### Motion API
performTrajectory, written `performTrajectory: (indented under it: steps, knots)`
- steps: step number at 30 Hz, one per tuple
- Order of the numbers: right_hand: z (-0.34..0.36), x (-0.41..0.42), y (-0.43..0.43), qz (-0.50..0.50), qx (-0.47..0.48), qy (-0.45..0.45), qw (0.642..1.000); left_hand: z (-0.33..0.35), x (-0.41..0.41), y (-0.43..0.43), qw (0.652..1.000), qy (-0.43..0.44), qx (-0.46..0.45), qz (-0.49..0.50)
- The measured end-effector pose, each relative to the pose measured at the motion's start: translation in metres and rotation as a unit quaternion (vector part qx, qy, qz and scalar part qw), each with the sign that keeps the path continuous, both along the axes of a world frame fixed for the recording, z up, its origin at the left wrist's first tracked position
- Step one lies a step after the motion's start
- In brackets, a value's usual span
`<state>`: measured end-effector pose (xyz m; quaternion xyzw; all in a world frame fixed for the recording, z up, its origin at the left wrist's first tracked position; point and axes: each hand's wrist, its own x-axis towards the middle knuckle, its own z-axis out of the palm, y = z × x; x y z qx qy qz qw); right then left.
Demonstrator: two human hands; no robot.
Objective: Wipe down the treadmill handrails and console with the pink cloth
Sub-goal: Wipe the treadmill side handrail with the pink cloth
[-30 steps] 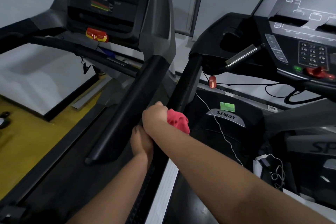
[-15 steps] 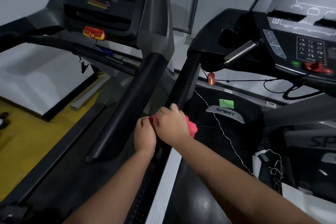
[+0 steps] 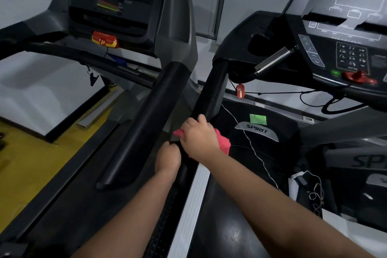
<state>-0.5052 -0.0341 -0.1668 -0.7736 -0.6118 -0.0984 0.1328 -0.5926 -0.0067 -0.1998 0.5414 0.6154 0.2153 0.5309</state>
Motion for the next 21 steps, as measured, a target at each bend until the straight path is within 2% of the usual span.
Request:
performTrajectory:
  steps: [1, 4, 6, 8, 9, 12, 14, 16, 18, 21]
  knots:
    - [0.006, -0.004, 0.007, -0.002, -0.062, -0.044, 0.997, -0.001, -0.001, 0.0, 1.0, -0.006, -0.006, 0.006]
    - [0.017, -0.011, 0.023, -0.002, -0.198, -0.095, 0.975, -0.003, -0.003, 0.002, 0.998, -0.059, -0.021, 0.023]
    - [0.021, -0.015, 0.024, -0.007, -0.203, -0.098, 0.974, -0.003, -0.003, 0.002, 0.997, -0.07, -0.029, 0.027]
    - [0.012, -0.012, 0.016, -0.019, -0.139, -0.016, 0.99, -0.006, -0.003, 0.003, 0.998, -0.053, -0.022, 0.029]
    - [0.005, -0.009, 0.01, -0.035, -0.065, 0.046, 0.996, -0.007, -0.002, 0.004, 0.999, -0.036, -0.02, 0.023]
    - [-0.017, -0.002, -0.007, -0.086, 0.14, 0.191, 0.968, -0.003, 0.002, 0.005, 1.0, 0.012, -0.009, -0.007]
    - [-0.027, -0.001, -0.016, -0.099, 0.159, 0.303, 0.934, 0.001, 0.003, 0.004, 0.999, 0.032, -0.002, -0.021]
    - [-0.033, -0.004, -0.022, -0.123, 0.175, 0.416, 0.884, 0.007, 0.004, -0.002, 0.996, 0.074, 0.02, -0.042]
    - [-0.037, -0.008, -0.026, -0.172, 0.21, 0.506, 0.819, 0.014, 0.006, -0.008, 0.984, 0.137, 0.081, -0.075]
    - [-0.044, -0.012, -0.026, -0.245, 0.2, 0.641, 0.7, 0.021, 0.007, -0.016, 0.968, 0.163, 0.164, -0.093]
